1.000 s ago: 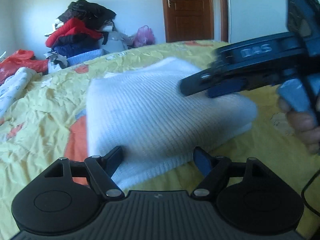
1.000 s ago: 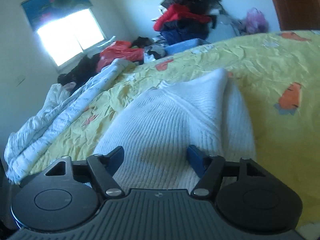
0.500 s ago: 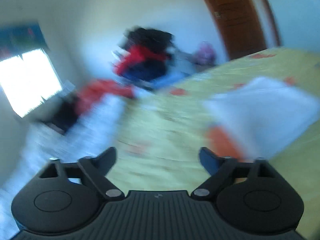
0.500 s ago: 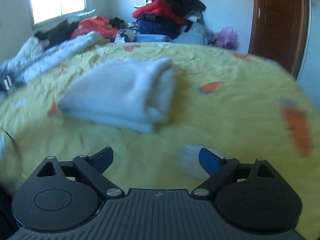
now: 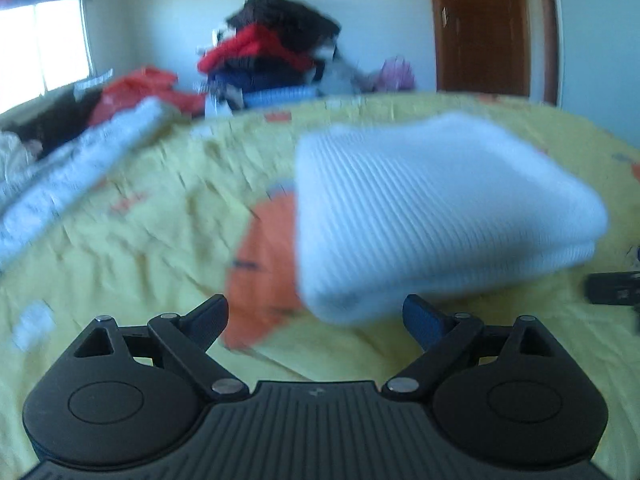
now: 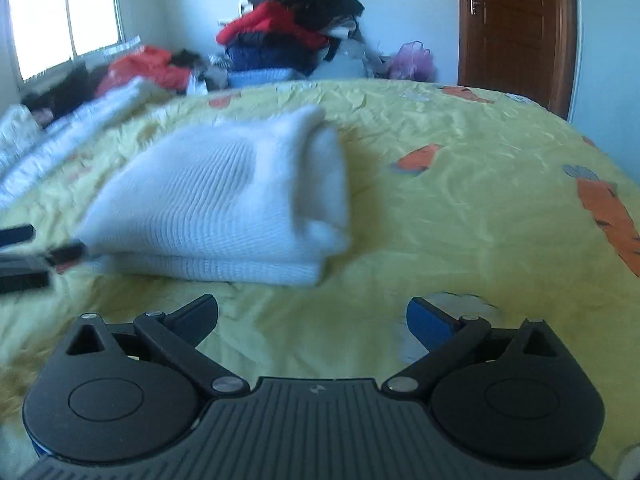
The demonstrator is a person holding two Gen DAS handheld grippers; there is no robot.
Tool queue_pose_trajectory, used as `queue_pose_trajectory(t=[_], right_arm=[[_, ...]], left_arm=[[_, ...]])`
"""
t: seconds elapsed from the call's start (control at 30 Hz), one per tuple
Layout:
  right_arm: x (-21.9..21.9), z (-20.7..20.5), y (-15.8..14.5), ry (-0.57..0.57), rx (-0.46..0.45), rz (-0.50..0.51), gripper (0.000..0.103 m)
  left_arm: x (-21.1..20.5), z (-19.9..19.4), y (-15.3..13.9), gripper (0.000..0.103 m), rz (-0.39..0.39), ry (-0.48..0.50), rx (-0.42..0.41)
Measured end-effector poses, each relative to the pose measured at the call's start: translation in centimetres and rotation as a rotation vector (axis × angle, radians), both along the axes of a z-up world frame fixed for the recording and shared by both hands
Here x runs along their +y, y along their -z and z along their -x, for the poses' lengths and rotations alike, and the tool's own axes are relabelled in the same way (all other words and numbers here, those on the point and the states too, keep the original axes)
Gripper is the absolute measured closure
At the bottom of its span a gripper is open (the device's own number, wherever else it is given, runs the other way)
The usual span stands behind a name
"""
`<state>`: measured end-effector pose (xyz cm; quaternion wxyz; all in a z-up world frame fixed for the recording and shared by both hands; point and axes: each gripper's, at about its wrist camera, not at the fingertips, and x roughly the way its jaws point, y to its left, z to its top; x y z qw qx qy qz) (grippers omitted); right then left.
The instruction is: Fold small clothes
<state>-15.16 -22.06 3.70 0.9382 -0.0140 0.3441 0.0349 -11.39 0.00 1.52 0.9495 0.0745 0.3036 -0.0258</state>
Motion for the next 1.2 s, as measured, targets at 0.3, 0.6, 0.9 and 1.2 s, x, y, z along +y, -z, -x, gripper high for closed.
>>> queue_pose_trajectory(t=[0.3, 0.6, 0.9, 1.2], right_arm=[[1.7, -1.8, 2.4, 0.06, -0.007, 0.026, 0.0], [2.0, -1.3, 3.4, 0.075, -0.043, 0.037, 0.0], [2.0, -1.3, 3.4, 0.074, -0.041, 0.038, 0.0], [2.0, -1.3, 3.4, 0.073, -0.041, 0.038, 0.0]], left_arm=[[-0.6, -2.2, 1.5, 0.0, 0.051, -0.043, 0.072], [-0.2, -2.0, 1.9, 0.0, 0.101, -0.039, 0.081], [-0.2, -2.1, 1.9, 0.0, 0.102, -0.036, 0.084], [-0.2, -2.1, 1.8, 0.0, 0.103, -0.033, 0.086]])
